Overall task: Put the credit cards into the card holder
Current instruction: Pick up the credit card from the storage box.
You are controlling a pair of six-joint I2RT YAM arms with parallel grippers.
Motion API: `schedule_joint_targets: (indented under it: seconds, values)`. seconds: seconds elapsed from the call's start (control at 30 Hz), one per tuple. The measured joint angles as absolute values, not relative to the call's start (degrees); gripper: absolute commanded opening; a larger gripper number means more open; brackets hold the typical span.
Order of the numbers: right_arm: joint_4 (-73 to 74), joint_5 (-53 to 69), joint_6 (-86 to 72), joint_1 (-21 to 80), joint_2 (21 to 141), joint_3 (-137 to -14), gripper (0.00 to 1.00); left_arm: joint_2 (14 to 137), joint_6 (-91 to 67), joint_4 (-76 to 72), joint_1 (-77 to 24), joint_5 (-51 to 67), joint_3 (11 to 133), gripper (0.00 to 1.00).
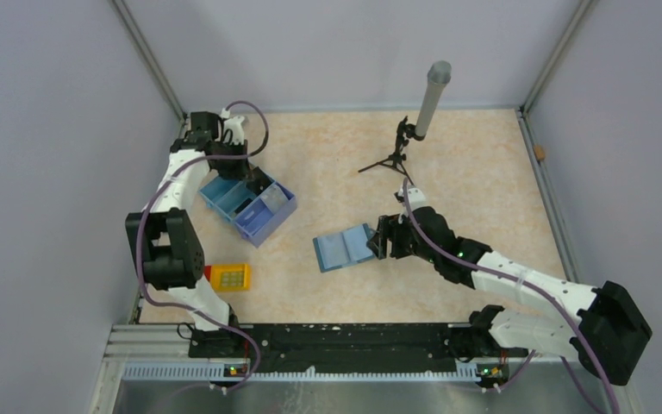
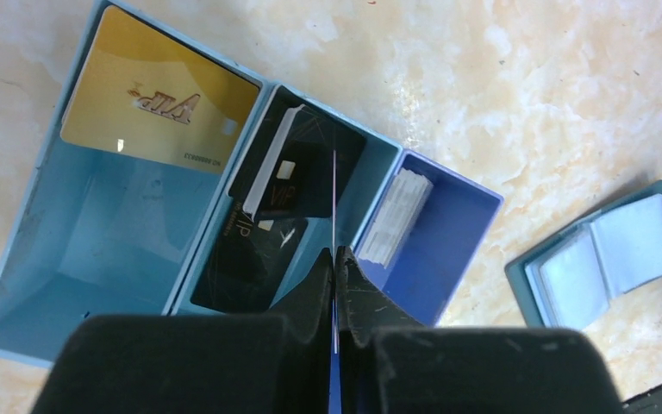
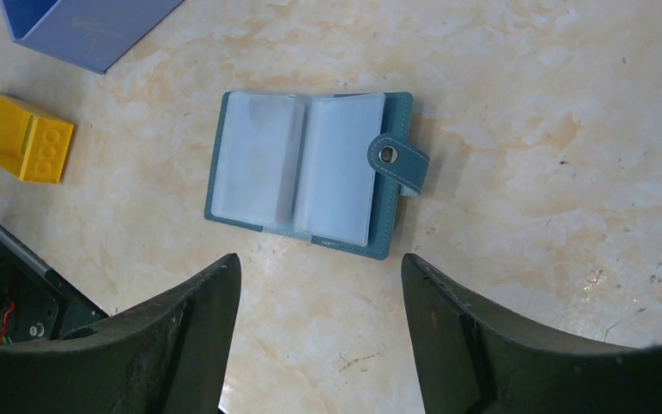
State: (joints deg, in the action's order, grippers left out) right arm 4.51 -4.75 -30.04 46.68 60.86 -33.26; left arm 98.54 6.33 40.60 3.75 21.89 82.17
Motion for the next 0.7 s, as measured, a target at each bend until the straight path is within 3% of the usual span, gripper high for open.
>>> schedule_joint_targets:
  seconds: [0.7]
  values:
    - [5.61,-4.86,-29.69,46.68,59.64,-33.43,0.67,81.89,-3.01,37.56,4.56,19.07,70.61,0.0]
